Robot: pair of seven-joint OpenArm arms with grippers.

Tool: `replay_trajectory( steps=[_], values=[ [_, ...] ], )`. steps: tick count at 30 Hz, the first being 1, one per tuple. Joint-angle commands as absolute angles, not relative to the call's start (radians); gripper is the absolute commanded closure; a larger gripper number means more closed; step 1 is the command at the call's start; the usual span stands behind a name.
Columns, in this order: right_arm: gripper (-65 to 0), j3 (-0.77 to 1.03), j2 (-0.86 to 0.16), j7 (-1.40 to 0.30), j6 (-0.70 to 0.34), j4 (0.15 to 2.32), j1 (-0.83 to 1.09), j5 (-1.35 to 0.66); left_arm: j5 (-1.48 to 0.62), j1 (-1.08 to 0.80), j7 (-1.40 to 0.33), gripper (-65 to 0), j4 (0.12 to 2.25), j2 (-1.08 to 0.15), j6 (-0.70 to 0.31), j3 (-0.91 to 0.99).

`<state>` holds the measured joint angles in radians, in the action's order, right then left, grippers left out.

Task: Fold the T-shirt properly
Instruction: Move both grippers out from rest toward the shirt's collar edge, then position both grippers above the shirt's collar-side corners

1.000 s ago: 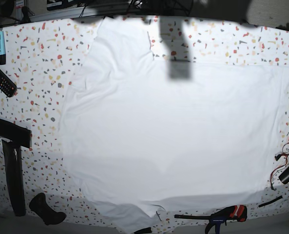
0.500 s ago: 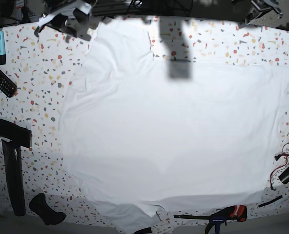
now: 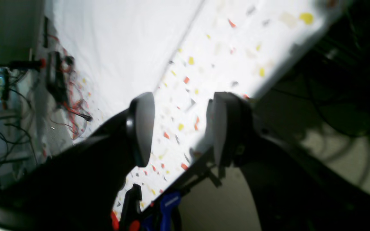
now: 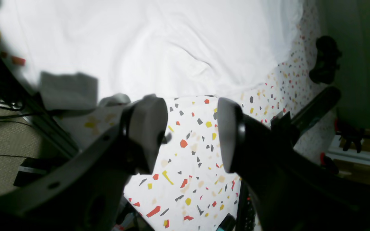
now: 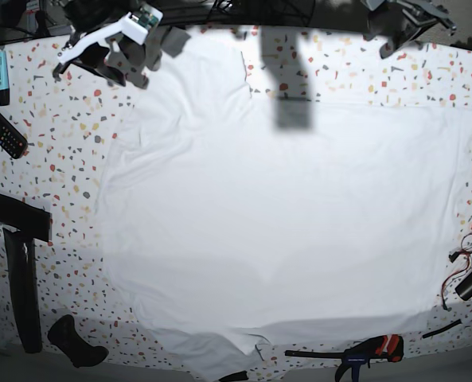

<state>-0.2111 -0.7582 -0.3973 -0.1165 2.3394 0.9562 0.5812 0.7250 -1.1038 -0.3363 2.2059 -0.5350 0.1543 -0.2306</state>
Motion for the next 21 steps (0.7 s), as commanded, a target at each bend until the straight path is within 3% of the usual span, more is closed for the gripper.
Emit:
replay_trajectory(
  steps=[1,8,13,17,21],
  values=[
    [-29.7,-0.209,-0.784,-0.382,-0.104,2.356,0.962,0.591,0.733,-1.115,-0.319,-28.1,2.223,-0.541,0.169,-0.231],
    [-29.7,-0.209,-0.849,-0.388,-0.105,2.356,0.962,0.591,0.733,-1.058,-0.277,-28.1,2.223,-0.550,0.169,-0.231],
    [-29.7,-0.209,-0.909,-0.495,-0.104,2.356,0.962,0.591,0.732,-0.933,-0.276,-28.1,2.223,-0.550,0.169,-0.231],
    [-29.7,-0.209,-0.922,-0.640,-0.104,2.356,0.965,0.591,0.723,-0.827,-0.363,-28.1,2.223,-0.550,0.170,-0.231],
    [-29.7,-0.210,-0.915,-0.625,-0.104,2.356,0.971,0.591,0.612,-0.737,-0.488,-28.1,2.223,-0.556,0.169,-0.231]
  ],
)
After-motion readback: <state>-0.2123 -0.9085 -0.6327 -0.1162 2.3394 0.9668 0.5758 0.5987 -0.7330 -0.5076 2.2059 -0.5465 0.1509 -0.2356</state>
